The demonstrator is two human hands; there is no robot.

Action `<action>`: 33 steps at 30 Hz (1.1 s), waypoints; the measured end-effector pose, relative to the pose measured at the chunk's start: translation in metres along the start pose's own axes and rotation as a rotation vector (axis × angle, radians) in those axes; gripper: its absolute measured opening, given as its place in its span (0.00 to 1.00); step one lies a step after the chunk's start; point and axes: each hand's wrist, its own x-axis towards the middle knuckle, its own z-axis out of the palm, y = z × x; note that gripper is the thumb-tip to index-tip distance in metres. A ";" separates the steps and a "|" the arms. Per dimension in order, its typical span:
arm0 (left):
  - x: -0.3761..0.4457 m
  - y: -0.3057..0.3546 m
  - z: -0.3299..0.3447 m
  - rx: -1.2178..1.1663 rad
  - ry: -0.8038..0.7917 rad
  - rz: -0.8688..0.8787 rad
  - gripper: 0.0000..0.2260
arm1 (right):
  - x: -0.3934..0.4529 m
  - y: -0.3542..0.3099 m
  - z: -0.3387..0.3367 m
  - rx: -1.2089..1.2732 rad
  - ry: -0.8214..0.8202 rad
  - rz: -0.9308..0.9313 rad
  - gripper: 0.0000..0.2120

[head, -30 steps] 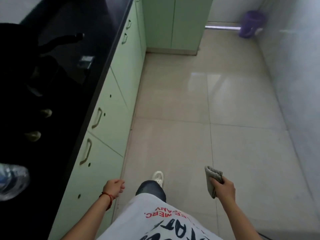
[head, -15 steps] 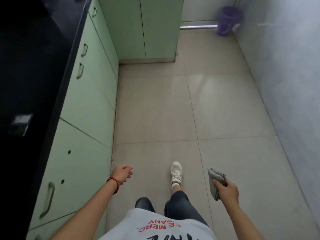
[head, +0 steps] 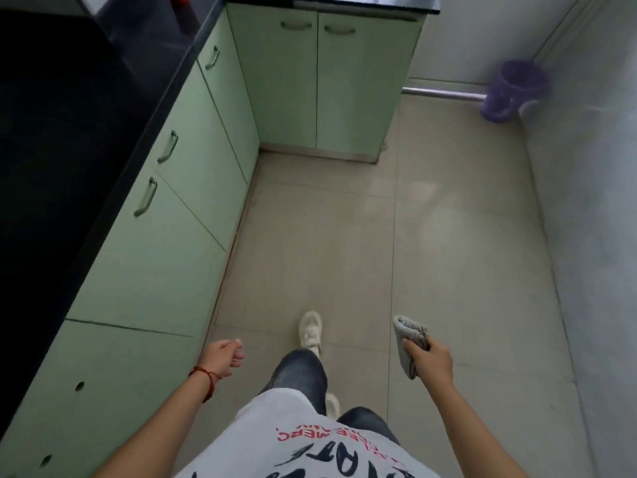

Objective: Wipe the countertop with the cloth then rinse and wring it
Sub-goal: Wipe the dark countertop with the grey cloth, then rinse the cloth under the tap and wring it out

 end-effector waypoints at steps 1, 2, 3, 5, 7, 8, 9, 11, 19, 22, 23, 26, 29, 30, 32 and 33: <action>0.011 0.015 0.002 -0.007 0.008 -0.006 0.12 | 0.019 -0.013 0.002 -0.012 -0.001 -0.008 0.08; 0.024 0.031 0.004 -0.009 0.014 -0.008 0.12 | 0.037 -0.027 0.003 -0.020 0.004 -0.012 0.06; 0.036 0.047 0.006 -0.013 0.018 -0.009 0.12 | 0.055 -0.041 0.005 -0.024 0.010 -0.013 0.04; 0.059 0.083 0.011 -0.019 0.021 -0.020 0.12 | 0.089 -0.070 0.007 -0.020 0.014 -0.006 0.00; 0.081 0.123 0.015 -0.006 0.015 -0.032 0.11 | 0.120 -0.098 0.008 -0.025 0.028 0.009 0.02; 0.090 0.144 0.017 0.002 0.009 -0.034 0.11 | 0.134 -0.111 0.008 -0.029 0.039 0.022 0.03; 0.099 0.165 0.020 0.009 0.003 -0.030 0.11 | 0.148 -0.124 0.008 -0.025 0.049 0.035 0.03; 0.116 0.214 0.026 0.020 -0.011 -0.001 0.11 | 0.176 -0.151 0.008 -0.002 0.071 0.049 0.05; 0.174 0.411 0.065 0.055 -0.078 0.147 0.11 | 0.286 -0.247 0.009 0.041 0.075 0.046 0.03; 0.201 0.468 0.078 0.056 -0.071 0.172 0.11 | 0.340 -0.282 0.014 0.051 0.067 0.043 0.03; 0.210 0.484 0.082 0.055 -0.066 0.171 0.11 | 0.358 -0.296 0.015 0.056 0.068 0.037 0.02; 0.233 0.525 0.088 0.053 -0.044 0.133 0.11 | 0.407 -0.346 0.018 0.065 0.061 0.020 0.04; 0.251 0.561 0.087 0.047 -0.015 0.109 0.11 | 0.451 -0.400 0.022 0.051 0.025 -0.025 0.06; 0.257 0.573 0.086 0.035 -0.002 0.105 0.11 | 0.464 -0.418 0.024 0.030 0.007 -0.041 0.05; 0.267 0.595 0.083 0.005 0.016 0.096 0.11 | 0.489 -0.452 0.029 -0.011 -0.021 -0.092 0.04; 0.272 0.606 0.081 -0.008 0.024 0.092 0.11 | 0.501 -0.469 0.032 -0.018 -0.028 -0.116 0.04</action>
